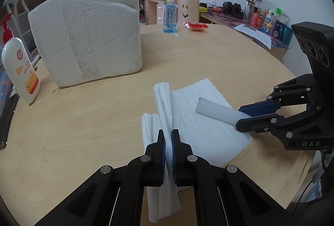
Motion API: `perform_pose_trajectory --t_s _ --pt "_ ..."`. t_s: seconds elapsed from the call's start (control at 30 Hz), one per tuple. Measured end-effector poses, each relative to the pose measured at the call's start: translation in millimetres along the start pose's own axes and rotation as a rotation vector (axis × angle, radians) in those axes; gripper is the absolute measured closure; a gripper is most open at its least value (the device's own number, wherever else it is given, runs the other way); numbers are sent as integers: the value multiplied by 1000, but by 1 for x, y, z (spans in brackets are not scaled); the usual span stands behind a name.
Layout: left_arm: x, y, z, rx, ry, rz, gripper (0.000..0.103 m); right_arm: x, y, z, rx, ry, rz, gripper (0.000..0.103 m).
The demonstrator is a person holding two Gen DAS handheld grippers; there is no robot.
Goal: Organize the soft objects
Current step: 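Grasp the white cloth with the left tool and lift it off the table, then carry the foam roller with the right tool while the left tool carries the cloth over the box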
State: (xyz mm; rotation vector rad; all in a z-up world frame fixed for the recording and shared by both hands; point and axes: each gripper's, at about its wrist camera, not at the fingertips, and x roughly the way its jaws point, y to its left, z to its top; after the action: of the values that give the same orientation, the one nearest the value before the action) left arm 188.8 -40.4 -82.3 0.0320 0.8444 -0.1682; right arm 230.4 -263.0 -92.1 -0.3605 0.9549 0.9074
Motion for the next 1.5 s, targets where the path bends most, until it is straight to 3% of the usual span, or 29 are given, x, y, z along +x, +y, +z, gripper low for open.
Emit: perform_pose_trajectory --t_s 0.17,0.4,0.57,1.07,1.5 --pt "-7 8 2 -10 -20 3 97 -8 -16 -7 120 -57 52 81" --pt "-24 28 2 -46 -54 29 97 -48 -40 -21 296 -212 123 81" --pt "-41 41 5 -60 -102 22 97 -57 -36 -22 346 -266 94 81" --pt "-84 72 16 -40 -238 24 97 -65 15 5 299 -377 -64 81" --pt "-119 97 12 -38 -324 41 97 -66 53 34 270 -453 -108 81"
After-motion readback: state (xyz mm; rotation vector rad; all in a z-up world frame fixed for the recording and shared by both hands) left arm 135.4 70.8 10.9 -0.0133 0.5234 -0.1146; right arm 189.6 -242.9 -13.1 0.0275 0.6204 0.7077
